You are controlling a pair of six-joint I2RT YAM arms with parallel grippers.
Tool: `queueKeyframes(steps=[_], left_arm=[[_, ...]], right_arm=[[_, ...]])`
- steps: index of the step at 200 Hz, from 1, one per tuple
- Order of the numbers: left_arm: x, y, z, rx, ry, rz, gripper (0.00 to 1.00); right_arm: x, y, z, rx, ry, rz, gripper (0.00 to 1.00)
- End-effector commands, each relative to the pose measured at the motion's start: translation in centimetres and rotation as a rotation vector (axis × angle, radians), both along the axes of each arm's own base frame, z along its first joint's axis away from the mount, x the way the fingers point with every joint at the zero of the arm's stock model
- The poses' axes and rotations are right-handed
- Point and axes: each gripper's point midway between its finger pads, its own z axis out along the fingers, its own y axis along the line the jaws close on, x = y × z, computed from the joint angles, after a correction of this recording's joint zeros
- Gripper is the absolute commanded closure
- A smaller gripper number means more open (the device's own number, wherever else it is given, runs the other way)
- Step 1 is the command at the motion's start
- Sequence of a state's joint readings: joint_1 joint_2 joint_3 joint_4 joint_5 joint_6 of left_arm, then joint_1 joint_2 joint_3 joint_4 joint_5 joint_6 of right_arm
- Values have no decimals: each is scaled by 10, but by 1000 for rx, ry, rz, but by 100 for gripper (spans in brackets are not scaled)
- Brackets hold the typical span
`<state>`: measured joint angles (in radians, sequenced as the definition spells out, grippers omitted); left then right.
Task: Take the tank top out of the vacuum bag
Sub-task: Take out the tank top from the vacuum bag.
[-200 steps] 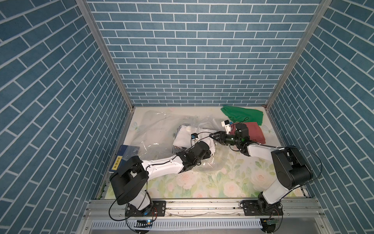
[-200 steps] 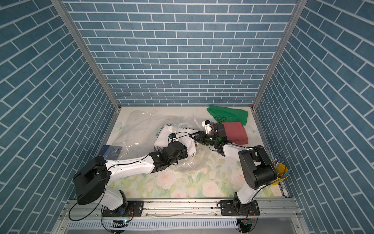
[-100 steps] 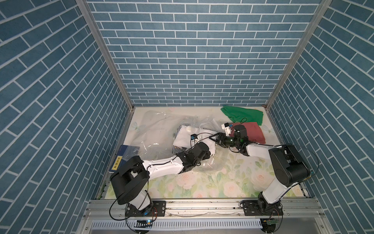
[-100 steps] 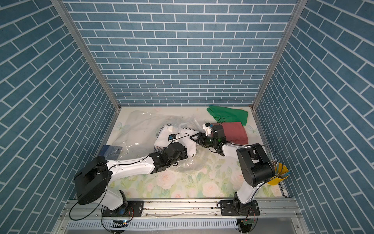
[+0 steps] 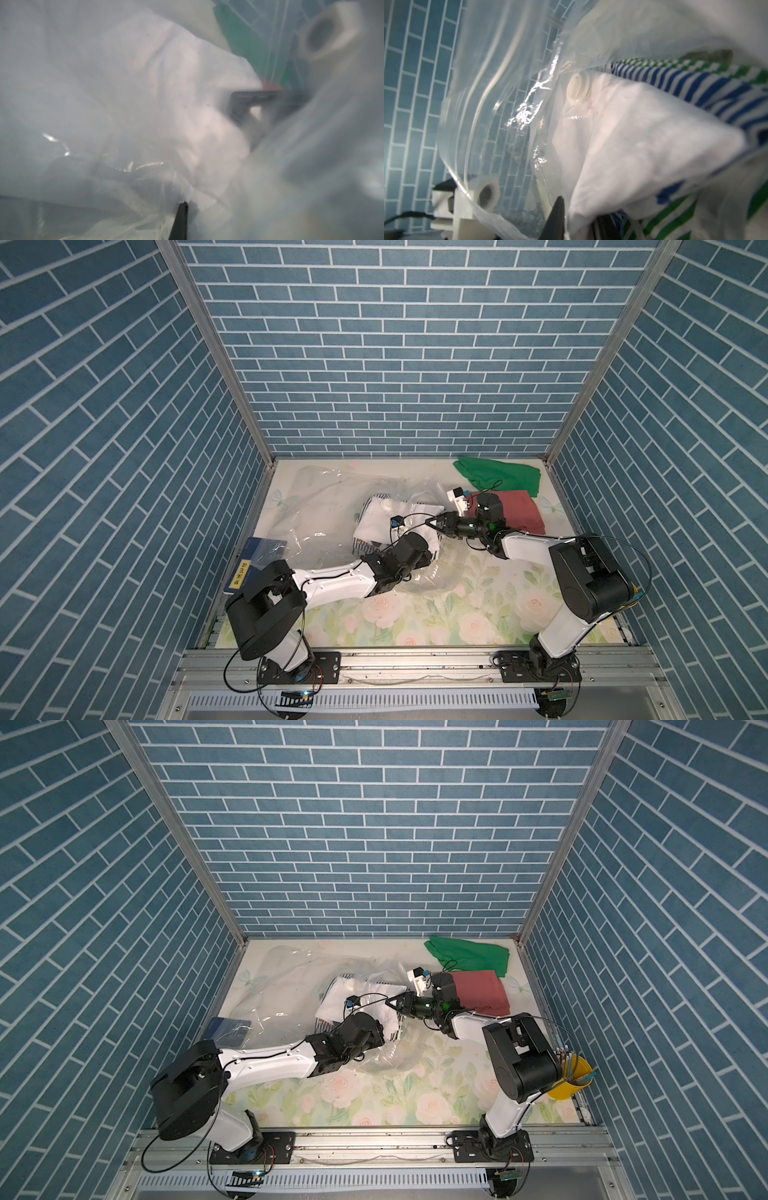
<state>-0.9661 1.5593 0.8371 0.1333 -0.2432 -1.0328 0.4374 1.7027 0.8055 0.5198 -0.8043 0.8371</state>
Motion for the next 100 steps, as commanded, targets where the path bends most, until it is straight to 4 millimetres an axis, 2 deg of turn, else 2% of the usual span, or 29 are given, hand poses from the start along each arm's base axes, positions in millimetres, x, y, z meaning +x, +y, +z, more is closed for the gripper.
queueKeyframes(steps=[1,11,18,32,38,45,50,63,81,100], left_arm=[[0,13,-3,29,-1,28,100],[0,14,-3,28,-2,30,100],[-1,15,-4,31,-2,30,100],[-1,17,-3,29,-3,32,100],[-1,17,-3,30,-3,34,100],[-2,17,-3,30,-4,34,100],[-2,17,-3,29,-4,35,100],[-2,17,-3,28,-3,36,100],[-1,17,-3,25,-3,37,100],[0,16,-2,24,-6,38,100]], right_arm=[[1,-4,-12,-57,3,-14,98],[1,-3,-17,-61,13,-13,97],[1,-4,-19,-66,20,-17,88],[3,-3,-22,-70,26,-18,62],[4,-3,-22,-68,22,-19,58],[4,-1,-20,-66,18,-16,57],[5,-1,-19,-64,14,-14,59],[5,2,-14,-56,1,-7,74],[4,6,-1,-38,-33,10,99],[-1,11,20,-10,-73,34,100]])
